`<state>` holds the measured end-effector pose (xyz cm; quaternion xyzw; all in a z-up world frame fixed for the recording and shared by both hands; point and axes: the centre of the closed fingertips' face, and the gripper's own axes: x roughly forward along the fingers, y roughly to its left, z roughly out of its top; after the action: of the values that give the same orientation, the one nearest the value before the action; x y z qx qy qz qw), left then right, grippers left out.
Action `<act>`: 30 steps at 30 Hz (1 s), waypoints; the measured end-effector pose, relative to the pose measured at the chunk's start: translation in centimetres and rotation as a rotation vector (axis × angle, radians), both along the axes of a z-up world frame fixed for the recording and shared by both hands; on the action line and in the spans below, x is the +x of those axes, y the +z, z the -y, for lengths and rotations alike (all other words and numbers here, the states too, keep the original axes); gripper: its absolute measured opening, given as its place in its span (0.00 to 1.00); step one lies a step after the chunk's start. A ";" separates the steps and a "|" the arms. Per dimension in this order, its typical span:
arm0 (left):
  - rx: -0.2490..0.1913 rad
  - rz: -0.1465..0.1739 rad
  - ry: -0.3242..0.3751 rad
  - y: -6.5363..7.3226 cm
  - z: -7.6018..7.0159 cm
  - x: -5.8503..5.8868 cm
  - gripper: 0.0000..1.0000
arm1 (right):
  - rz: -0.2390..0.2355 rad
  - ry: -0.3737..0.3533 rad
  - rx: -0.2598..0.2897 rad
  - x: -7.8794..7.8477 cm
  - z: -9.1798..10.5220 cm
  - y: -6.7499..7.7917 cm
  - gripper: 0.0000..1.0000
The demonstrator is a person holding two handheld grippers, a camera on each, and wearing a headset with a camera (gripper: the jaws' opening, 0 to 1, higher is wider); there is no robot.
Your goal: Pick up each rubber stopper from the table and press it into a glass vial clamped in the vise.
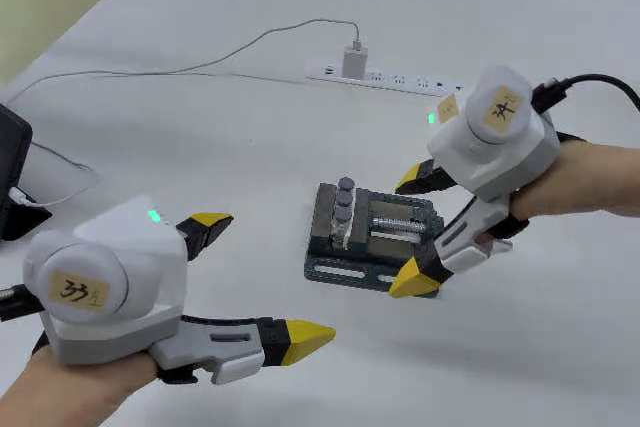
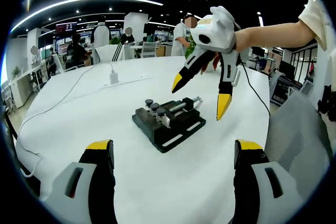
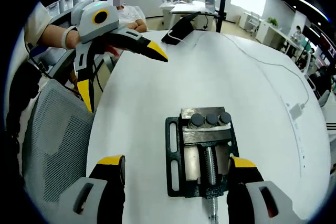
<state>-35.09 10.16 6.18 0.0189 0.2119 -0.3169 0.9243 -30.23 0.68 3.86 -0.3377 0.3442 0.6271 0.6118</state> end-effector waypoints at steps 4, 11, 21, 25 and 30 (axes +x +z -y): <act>0.010 -0.004 -0.010 -0.1 -0.1 -0.2 0.94 | -0.011 -0.081 0.049 -0.6 1.1 0.3 0.84; 0.019 -0.009 -0.016 -0.3 -0.4 -0.4 0.94 | -0.027 -0.250 0.168 -1.4 3.1 1.0 0.93; 0.025 -0.017 -0.013 -0.3 -1.0 -0.4 0.95 | -0.021 -0.464 0.273 -2.5 7.6 0.7 0.99; 0.031 -0.026 -0.007 -0.6 -1.5 -0.5 0.96 | -0.020 -0.526 0.310 -2.9 8.8 0.9 0.99; 0.045 -0.040 -0.001 -0.9 -2.1 -0.6 0.97 | -0.026 -0.587 0.332 -3.5 10.1 0.7 0.99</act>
<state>-35.72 12.28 5.33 0.0333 0.2374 -0.3129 0.9190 -33.74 -9.40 4.57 -0.1122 0.3276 0.4761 0.8084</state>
